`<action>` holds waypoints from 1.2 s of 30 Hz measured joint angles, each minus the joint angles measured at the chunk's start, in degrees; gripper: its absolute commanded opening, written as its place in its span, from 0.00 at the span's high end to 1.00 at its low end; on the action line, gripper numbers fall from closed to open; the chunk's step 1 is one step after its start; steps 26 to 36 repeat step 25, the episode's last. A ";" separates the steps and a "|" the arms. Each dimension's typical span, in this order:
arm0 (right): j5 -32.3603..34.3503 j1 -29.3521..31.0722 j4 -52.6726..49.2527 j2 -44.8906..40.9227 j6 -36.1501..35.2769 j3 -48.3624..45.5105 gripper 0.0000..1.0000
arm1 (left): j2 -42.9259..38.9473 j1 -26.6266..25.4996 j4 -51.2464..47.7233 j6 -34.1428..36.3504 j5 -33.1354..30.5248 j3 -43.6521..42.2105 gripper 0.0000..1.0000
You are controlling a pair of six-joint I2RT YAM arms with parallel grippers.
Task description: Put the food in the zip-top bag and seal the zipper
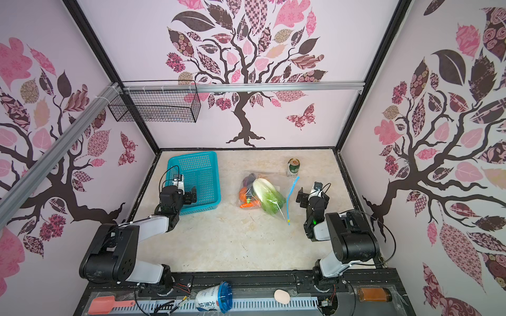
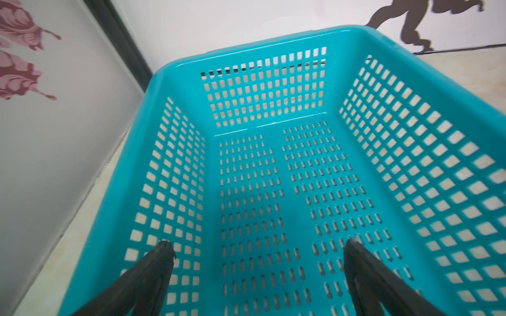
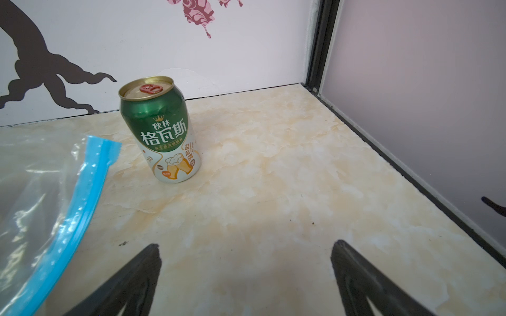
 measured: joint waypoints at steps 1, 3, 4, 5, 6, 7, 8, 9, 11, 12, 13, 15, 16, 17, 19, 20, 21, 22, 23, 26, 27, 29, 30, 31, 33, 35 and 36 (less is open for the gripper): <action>-0.02 0.00 0.00 0.00 0.02 0.00 0.00 | 0.96 1.36 2.21 -0.42 2.23 -0.24 0.02; -0.02 0.00 0.00 0.00 0.02 0.00 0.00 | 2.40 4.70 5.68 -1.51 6.62 -1.05 0.01; -0.02 0.00 0.00 0.00 0.02 0.00 0.00 | 2.78 6.27 6.97 -1.92 8.48 -1.77 0.01; -0.04 0.00 0.00 0.00 0.00 0.00 0.01 | 2.89 7.39 7.72 -2.10 9.81 -2.32 0.02; -0.04 0.00 0.00 0.00 0.00 0.00 0.00 | 2.97 8.02 8.39 -2.34 10.88 -2.69 0.01; -0.02 0.00 0.00 0.00 0.02 0.00 0.00 | 2.99 8.20 9.03 -2.49 11.93 -2.93 0.02; -0.04 0.00 0.00 0.00 0.02 0.00 0.00 | 3.15 8.20 10.23 -2.58 12.83 -3.28 0.01; -0.04 0.00 0.00 0.00 0.02 0.00 0.01 | 3.63 8.20 12.09 -2.78 13.38 -3.76 0.02; -0.02 0.00 0.00 0.00 0.02 0.00 0.01 | 5.05 8.17 15.34 -2.97 14.45 -4.46 0.02; -0.04 0.00 0.00 0.00 0.02 0.00 0.01 | 5.03 8.17 15.26 -2.95 14.62 -4.48 0.01; -0.04 0.00 0.00 0.00 0.00 0.00 0.01 | 5.03 8.17 15.61 -2.97 14.86 -4.52 0.01; -0.02 0.00 0.00 0.00 0.00 0.00 0.00 | 5.20 8.17 17.16 -3.02 15.15 -4.57 0.01; -0.02 0.00 0.00 0.00 0.00 0.00 0.00 | 5.22 8.17 17.33 -2.99 15.28 -4.59 0.01; -0.02 0.00 0.00 0.00 0.00 0.00 0.00 | 5.22 8.15 17.22 -2.97 15.26 -4.61 0.01; -0.04 0.00 0.00 0.00 0.00 0.00 0.01 | 5.22 8.02 17.31 -2.97 15.21 -4.68 0.01; -0.04 0.00 0.00 0.00 0.00 0.00 0.00 | 5.22 7.93 17.29 -2.95 15.23 -4.70 0.01; -0.02 0.00 0.00 0.00 0.00 0.00 0.00 | 5.22 7.89 17.20 -2.95 15.19 -4.70 0.01; -0.04 0.00 0.00 0.00 0.00 0.00 0.01 | 5.22 7.78 17.20 -2.95 15.06 -4.70 0.01; -0.04 0.00 0.00 0.00 0.00 0.00 0.01 | 5.22 7.69 17.22 -2.95 14.99 -4.70 0.01; -0.04 0.00 0.00 0.00 0.00 0.00 0.00 | 5.22 7.58 17.20 -2.95 14.73 -4.70 0.02; -0.04 0.00 0.00 0.00 0.00 0.00 0.00 | 5.22 7.58 17.20 -2.95 14.73 -4.70 0.02; -0.04 0.00 0.00 0.00 0.00 0.00 0.00 | 5.22 7.58 17.20 -2.95 14.73 -4.70 0.02; -0.04 0.00 0.00 0.00 0.00 0.00 0.00 | 5.22 7.58 17.20 -2.95 14.73 -4.70 0.02; -0.04 0.00 0.00 0.00 0.00 0.00 0.00 | 5.22 7.58 17.20 -2.95 14.73 -4.70 0.02; -0.04 0.00 0.00 0.00 0.00 0.00 0.00 | 5.22 7.58 17.20 -2.95 14.73 -4.70 0.02; -0.04 0.00 0.00 0.00 0.00 0.00 0.00 | 5.22 7.58 17.20 -2.95 14.73 -4.70 0.02; -0.04 0.00 0.00 0.00 0.00 0.00 0.00 | 5.22 7.58 17.20 -2.95 14.73 -4.70 0.02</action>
